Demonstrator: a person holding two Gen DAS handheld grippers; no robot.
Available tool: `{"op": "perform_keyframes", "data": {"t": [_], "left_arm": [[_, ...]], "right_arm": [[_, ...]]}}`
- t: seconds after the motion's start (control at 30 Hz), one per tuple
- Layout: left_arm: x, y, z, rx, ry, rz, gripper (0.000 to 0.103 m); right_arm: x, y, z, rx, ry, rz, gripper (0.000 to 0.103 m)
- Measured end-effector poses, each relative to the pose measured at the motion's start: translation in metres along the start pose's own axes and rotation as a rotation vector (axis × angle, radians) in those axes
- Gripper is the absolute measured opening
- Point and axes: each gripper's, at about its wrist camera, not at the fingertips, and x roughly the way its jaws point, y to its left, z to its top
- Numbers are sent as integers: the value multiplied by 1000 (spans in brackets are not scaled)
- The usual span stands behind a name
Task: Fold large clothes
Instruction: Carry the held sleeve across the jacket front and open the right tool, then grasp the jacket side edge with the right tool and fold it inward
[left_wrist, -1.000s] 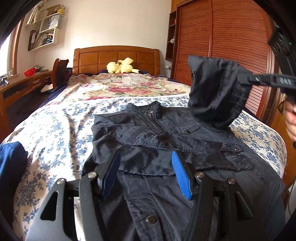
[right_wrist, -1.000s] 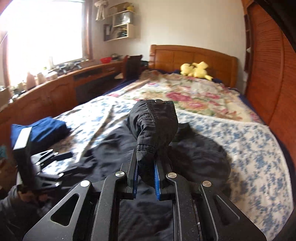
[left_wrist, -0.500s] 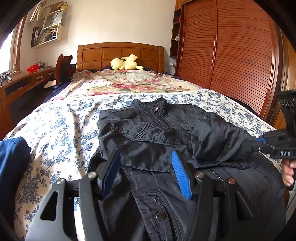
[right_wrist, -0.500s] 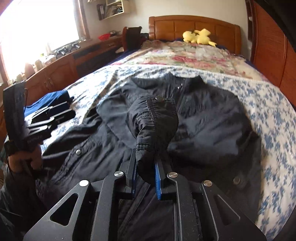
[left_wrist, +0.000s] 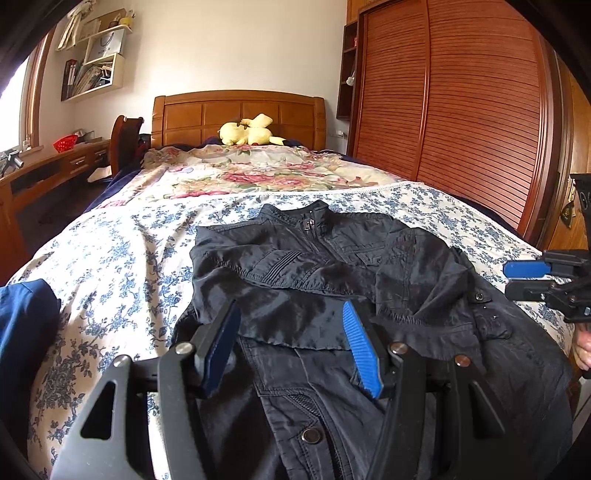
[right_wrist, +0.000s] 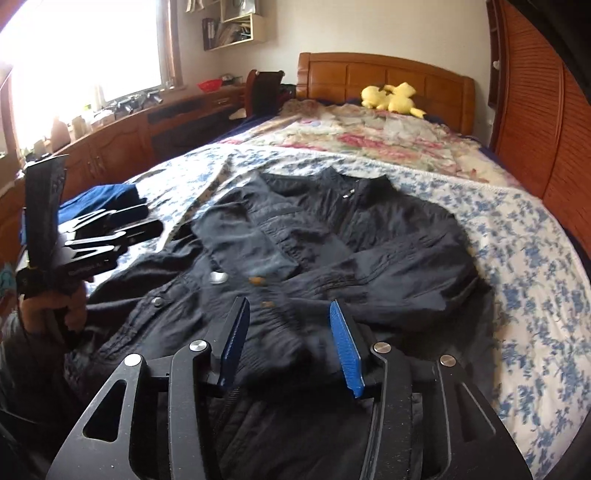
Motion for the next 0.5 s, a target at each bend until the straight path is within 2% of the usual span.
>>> {"op": "perform_keyframes", "data": {"t": [0.27,0.5], "left_arm": [[14,-13,-4,20,36,-23,57],[21,-17,-8,31,58,-20,57]], "right_arm": [[30,-28,-23,37,73,-56,47],[63,-21,-44,66,150,16,47]]}}
